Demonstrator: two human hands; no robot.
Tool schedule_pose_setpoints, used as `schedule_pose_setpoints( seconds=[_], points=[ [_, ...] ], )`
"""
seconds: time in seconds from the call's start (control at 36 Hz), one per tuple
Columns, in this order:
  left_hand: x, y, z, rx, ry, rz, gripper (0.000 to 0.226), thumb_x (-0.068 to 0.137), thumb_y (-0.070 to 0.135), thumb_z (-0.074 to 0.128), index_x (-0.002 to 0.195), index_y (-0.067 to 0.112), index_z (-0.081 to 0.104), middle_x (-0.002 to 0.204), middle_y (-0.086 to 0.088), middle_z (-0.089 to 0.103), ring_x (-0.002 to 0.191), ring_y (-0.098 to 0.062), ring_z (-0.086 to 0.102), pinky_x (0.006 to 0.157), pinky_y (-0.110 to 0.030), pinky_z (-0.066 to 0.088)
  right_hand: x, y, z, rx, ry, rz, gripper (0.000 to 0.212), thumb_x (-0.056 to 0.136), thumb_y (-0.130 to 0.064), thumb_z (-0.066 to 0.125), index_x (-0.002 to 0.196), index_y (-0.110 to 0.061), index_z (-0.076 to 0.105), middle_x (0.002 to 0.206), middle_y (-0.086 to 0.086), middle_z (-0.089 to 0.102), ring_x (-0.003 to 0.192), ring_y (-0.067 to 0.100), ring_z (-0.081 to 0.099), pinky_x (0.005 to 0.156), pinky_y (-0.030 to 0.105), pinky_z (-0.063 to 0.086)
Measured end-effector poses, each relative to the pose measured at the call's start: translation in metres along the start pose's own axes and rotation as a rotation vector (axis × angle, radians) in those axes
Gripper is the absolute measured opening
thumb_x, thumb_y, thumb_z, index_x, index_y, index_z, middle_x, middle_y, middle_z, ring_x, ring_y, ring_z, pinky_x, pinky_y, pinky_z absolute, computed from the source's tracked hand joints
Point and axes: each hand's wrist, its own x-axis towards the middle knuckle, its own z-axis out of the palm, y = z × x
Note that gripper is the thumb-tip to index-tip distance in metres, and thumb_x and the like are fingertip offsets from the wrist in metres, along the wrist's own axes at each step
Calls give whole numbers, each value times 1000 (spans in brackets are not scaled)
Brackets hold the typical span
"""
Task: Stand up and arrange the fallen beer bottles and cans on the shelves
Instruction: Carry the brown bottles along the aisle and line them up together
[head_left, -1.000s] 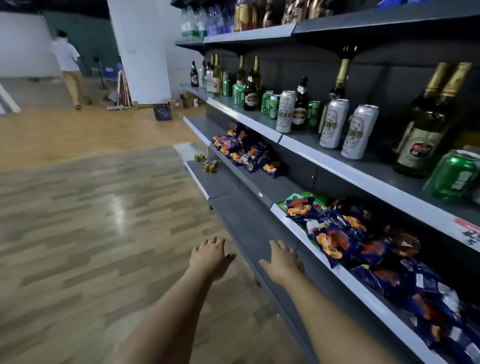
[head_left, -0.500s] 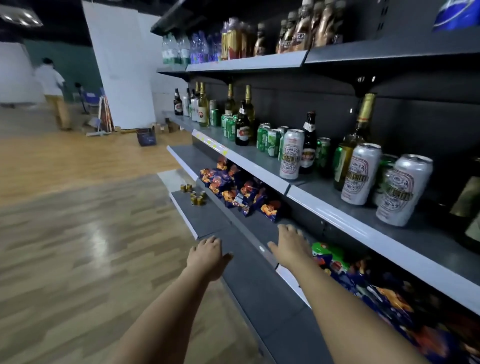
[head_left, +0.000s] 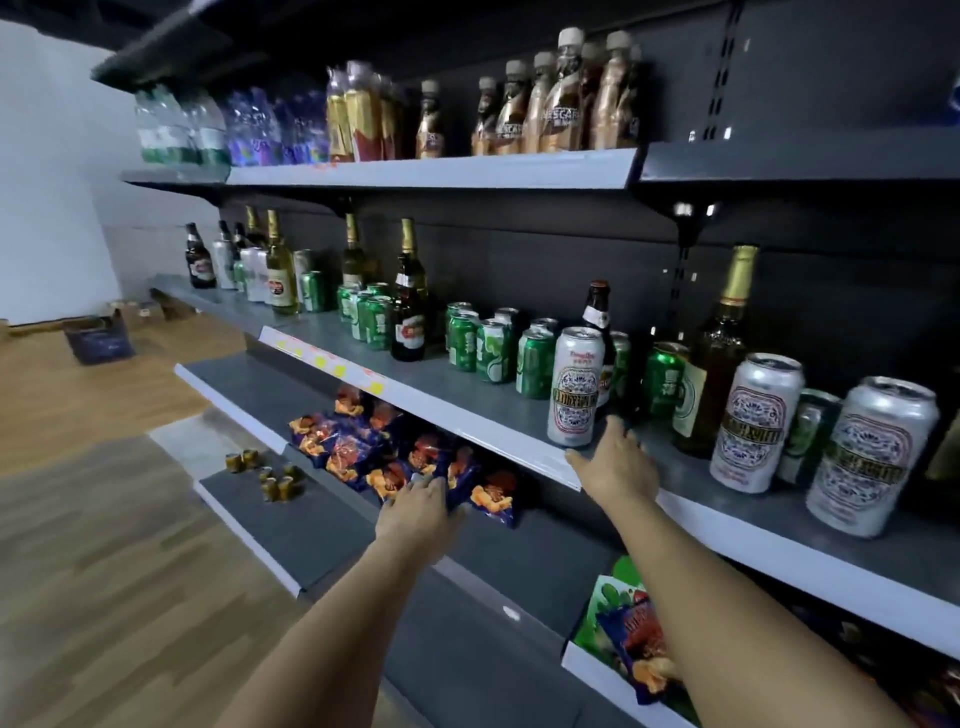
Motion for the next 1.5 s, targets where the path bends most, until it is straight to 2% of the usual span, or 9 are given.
schedule_pose_setpoints(
  seconds=[0.14, 0.39, 0.5, 0.67, 0.81, 0.94, 1.11, 1.33, 1.5],
  points=[
    [49, 16, -8, -10, 9, 134, 63, 99, 51, 39, 150, 15, 28, 160, -2, 22, 145, -24, 23, 114, -42, 26, 31, -12, 6, 70, 46, 77, 82, 83, -51, 68, 142, -12, 26, 140, 14, 45, 126, 34, 45, 93, 41, 43],
    [117, 62, -17, -219, 87, 260, 57, 100, 41, 45, 145, 9, 31, 144, -13, 41, 131, -31, 40, 104, -40, 36, 80, -31, 20, 212, 91, 146, 93, 74, -57, 74, 140, -13, 24, 136, 12, 49, 123, 33, 50, 85, 40, 45],
    [140, 86, -18, -398, 25, 360, 64, 97, 23, 52, 153, 16, 20, 150, -10, 39, 132, -28, 42, 102, -35, 39, 92, -33, 27, 203, 107, 159, 84, 73, -59, 73, 131, -13, 32, 129, 9, 55, 117, 30, 55, 80, 36, 44],
    [155, 114, -12, -649, -33, 436, 57, 82, 1, 46, 136, 20, 40, 113, -7, 65, 100, -28, 61, 86, -40, 51, 93, -32, 24, 114, 185, 172, 64, 75, -58, 70, 113, -15, 39, 112, 6, 64, 104, 29, 63, 69, 31, 40],
    [180, 122, -9, -596, 70, 468, 63, 83, -2, 46, 142, 18, 37, 139, -6, 50, 123, -27, 51, 95, -42, 47, 92, -14, 19, 70, 322, 247, 62, 74, -59, 69, 101, -18, 31, 107, 7, 63, 101, 29, 62, 66, 31, 37],
    [198, 136, -9, -707, 130, 443, 68, 89, 10, 59, 149, 14, 27, 147, -10, 36, 129, -28, 44, 100, -40, 42, 99, 5, 13, 99, 392, 368, 63, 77, -58, 68, 104, -16, 29, 108, 9, 62, 98, 31, 63, 67, 31, 40],
    [214, 156, -4, -878, 42, 427, 102, 79, 32, 78, 154, 14, 10, 153, -13, 26, 142, -30, 26, 113, -42, 28, 104, 6, 16, 142, 421, 373, 67, 77, -58, 71, 112, -14, 34, 113, 9, 62, 104, 32, 62, 73, 35, 45],
    [239, 167, 0, -979, -32, 371, 108, 72, 32, 84, 153, 18, 14, 147, -11, 40, 134, -30, 41, 109, -48, 37, 103, 6, 26, 108, 456, 318, 66, 76, -52, 73, 115, -15, 34, 119, 5, 59, 110, 29, 59, 78, 36, 46],
    [245, 164, 7, -956, -71, 349, 94, 76, 29, 82, 149, 12, 25, 142, -10, 47, 128, -28, 48, 104, -39, 42, 107, 4, 27, 122, 455, 330, 72, 77, -50, 75, 123, -12, 34, 123, 6, 57, 112, 30, 58, 81, 37, 47]
  ],
)
